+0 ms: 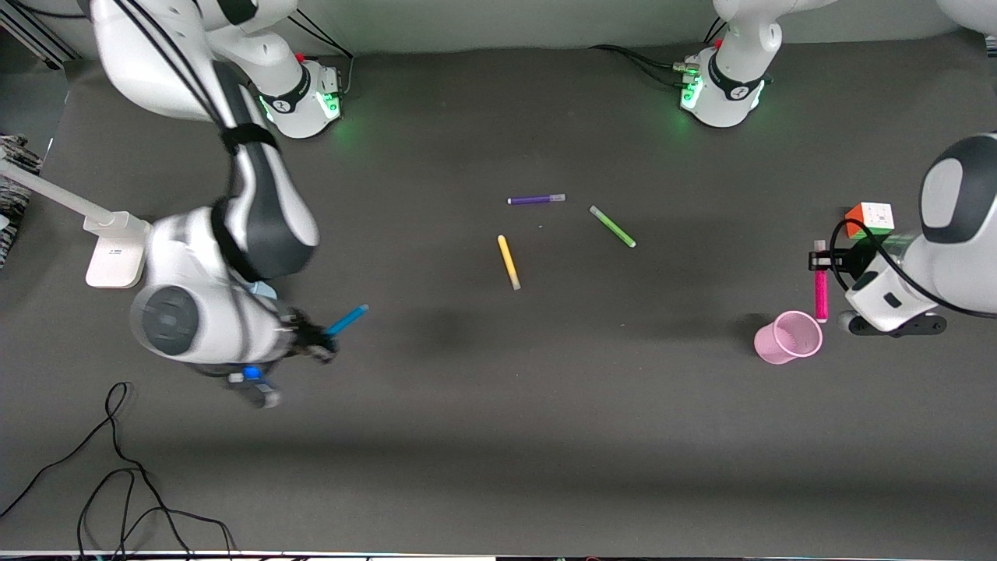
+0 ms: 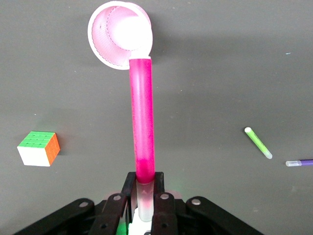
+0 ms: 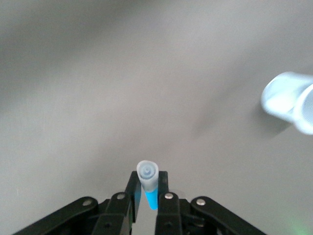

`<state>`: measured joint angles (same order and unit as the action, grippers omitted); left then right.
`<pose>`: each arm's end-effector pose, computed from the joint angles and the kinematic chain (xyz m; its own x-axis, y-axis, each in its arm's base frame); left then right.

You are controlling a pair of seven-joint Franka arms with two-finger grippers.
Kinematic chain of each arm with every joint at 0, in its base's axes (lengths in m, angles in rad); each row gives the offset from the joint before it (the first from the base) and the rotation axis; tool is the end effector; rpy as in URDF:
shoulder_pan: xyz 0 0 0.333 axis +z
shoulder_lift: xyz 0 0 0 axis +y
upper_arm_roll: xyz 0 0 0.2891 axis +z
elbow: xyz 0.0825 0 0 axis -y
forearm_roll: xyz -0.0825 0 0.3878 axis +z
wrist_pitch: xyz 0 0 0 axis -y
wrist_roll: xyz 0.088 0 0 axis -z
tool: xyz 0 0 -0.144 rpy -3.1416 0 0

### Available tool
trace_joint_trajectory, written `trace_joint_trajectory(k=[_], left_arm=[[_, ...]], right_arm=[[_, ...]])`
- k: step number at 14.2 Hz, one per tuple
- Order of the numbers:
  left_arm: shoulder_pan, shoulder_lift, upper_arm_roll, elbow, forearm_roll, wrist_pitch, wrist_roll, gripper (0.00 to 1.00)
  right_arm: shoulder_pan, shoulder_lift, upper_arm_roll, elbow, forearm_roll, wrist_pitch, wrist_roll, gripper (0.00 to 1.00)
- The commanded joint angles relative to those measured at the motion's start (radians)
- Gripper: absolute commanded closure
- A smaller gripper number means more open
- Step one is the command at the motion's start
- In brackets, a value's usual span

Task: Place pink and blue markers in matching cups
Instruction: 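Lower the blue marker into the blue cup while the left gripper lowers pink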

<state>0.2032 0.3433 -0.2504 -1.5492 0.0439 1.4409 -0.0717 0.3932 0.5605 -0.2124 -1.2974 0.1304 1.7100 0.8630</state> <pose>0.5850 -0.0095 0.3704 0.9036 0.0117 -0.4282 0.0182 -0.9998 0.0111 0.6653 0.1634 0.3539 0.7676 -0.6333 -0.0981 -0.6263 -0.7738 0.0944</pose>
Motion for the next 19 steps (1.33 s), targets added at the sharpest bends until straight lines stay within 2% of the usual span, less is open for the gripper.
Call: trace_joint_trajectory(k=[1, 4, 5, 7, 8, 10, 12, 14, 16, 17, 18, 19], left_arm=[[-0.007, 0.120, -0.004, 0.147, -0.004, -0.117, -0.011, 1.00], [-0.013, 0.302, 0.014, 0.344, 0.069, -0.279, -0.014, 1.00], [-0.013, 0.342, 0.016, 0.369, 0.089, -0.287, -0.014, 1.00], [-0.008, 0.393, 0.028, 0.370, 0.102, -0.261, -0.010, 1.00], [-0.011, 0.417, 0.043, 0.370, 0.103, -0.243, -0.010, 1.00], [-0.014, 0.441, 0.045, 0.370, 0.108, -0.208, -0.010, 1.00], [-0.021, 0.456, 0.045, 0.368, 0.109, -0.183, -0.010, 1.00], [-0.022, 0.465, 0.043, 0.368, 0.108, -0.174, -0.010, 1.00], [-0.025, 0.474, 0.043, 0.365, 0.108, -0.137, -0.010, 0.99], [-0.024, 0.476, 0.043, 0.365, 0.108, -0.128, -0.008, 0.70], [-0.024, 0.477, 0.043, 0.363, 0.108, -0.120, 0.009, 0.24], [-0.025, 0.477, 0.043, 0.363, 0.108, -0.108, 0.018, 0.00]], right_arm=[[0.016, -0.085, -0.077, -0.085, -0.083, 0.048, 0.008, 1.00], [0.016, -0.131, -0.126, -0.164, -0.147, 0.150, 0.007, 1.00], [0.018, -0.164, -0.142, -0.219, -0.175, 0.193, 0.002, 1.00], [0.013, -0.249, -0.150, -0.354, -0.273, 0.271, -0.015, 1.00], [0.012, -0.289, -0.156, -0.411, -0.291, 0.289, -0.060, 1.00], [0.016, -0.324, -0.200, -0.486, -0.293, 0.290, -0.152, 1.00], [0.016, -0.338, -0.206, -0.563, -0.313, 0.292, -0.209, 1.00], [0.015, -0.410, -0.214, -0.693, -0.344, 0.360, -0.217, 1.00], [0.018, -0.436, -0.219, -0.769, -0.344, 0.402, -0.217, 1.00], [0.018, -0.436, -0.219, -0.786, -0.345, 0.407, -0.217, 1.00], [0.018, -0.436, -0.219, -0.802, -0.345, 0.433, -0.217, 1.00], [0.018, -0.436, -0.219, -0.825, -0.345, 0.462, -0.219, 1.00]])
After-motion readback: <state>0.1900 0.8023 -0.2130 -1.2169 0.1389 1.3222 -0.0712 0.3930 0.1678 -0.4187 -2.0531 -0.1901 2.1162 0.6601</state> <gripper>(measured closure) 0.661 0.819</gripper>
